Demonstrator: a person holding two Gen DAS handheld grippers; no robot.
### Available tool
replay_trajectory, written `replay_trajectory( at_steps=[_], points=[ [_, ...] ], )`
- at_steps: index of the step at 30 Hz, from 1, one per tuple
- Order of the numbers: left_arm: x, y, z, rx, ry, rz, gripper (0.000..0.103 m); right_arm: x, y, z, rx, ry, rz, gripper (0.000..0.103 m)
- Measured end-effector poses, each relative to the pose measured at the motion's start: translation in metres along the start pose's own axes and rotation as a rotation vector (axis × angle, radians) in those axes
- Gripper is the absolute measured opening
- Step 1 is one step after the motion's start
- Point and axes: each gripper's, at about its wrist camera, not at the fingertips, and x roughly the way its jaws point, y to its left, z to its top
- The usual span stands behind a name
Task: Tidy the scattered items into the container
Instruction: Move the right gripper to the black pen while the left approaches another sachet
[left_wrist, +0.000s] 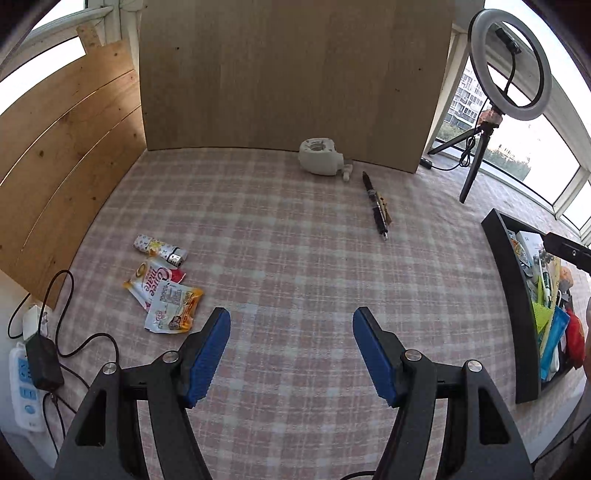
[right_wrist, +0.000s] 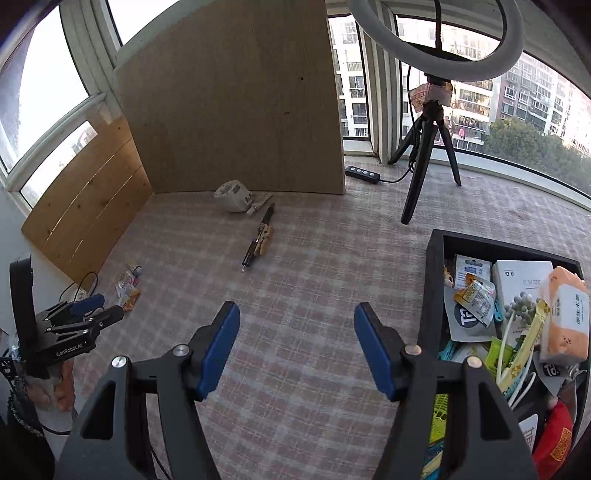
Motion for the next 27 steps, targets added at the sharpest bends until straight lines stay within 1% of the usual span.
replay_trajectory(
  at_steps=[6,8,9,11,14,16,19,22,24,27],
  points=[
    [0.014,0.045,-0.004,-0.030,0.027,0.028,0.067,0.045,0.016,0.028,0.041,0.086,0.015,0.062],
    [0.021,0.056,-0.005,-0.040,0.039,0.028,0.066,0.060,0.022,0.040,0.056,0.115,0.033,0.058],
    [0.025,0.059,-0.005,-0.044,0.046,0.023,0.066,0.068,0.025,0.047,0.057,0.128,0.043,0.053],
    [0.031,0.063,-0.005,-0.041,0.058,0.014,0.065,0.087,0.031,0.061,0.045,0.162,0.057,0.051],
    [0.041,0.065,-0.007,-0.018,0.071,0.013,0.065,0.121,0.040,0.082,0.032,0.204,0.032,0.051],
    [0.048,0.066,-0.006,-0.008,0.084,0.009,0.065,0.146,0.045,0.094,0.021,0.256,0.040,0.051],
    [0.057,0.075,-0.004,-0.011,0.106,0.015,0.065,0.185,0.051,0.107,0.011,0.316,0.023,0.051],
    [0.065,0.082,0.000,-0.014,0.126,0.030,0.065,0.220,0.056,0.114,-0.015,0.362,-0.016,0.051],
    [0.071,0.087,0.003,-0.015,0.142,0.048,0.066,0.237,0.057,0.118,-0.019,0.387,-0.016,0.051],
    [0.080,0.096,0.004,-0.038,0.166,0.074,0.066,0.252,0.058,0.122,-0.019,0.400,-0.024,0.051]
  ],
)
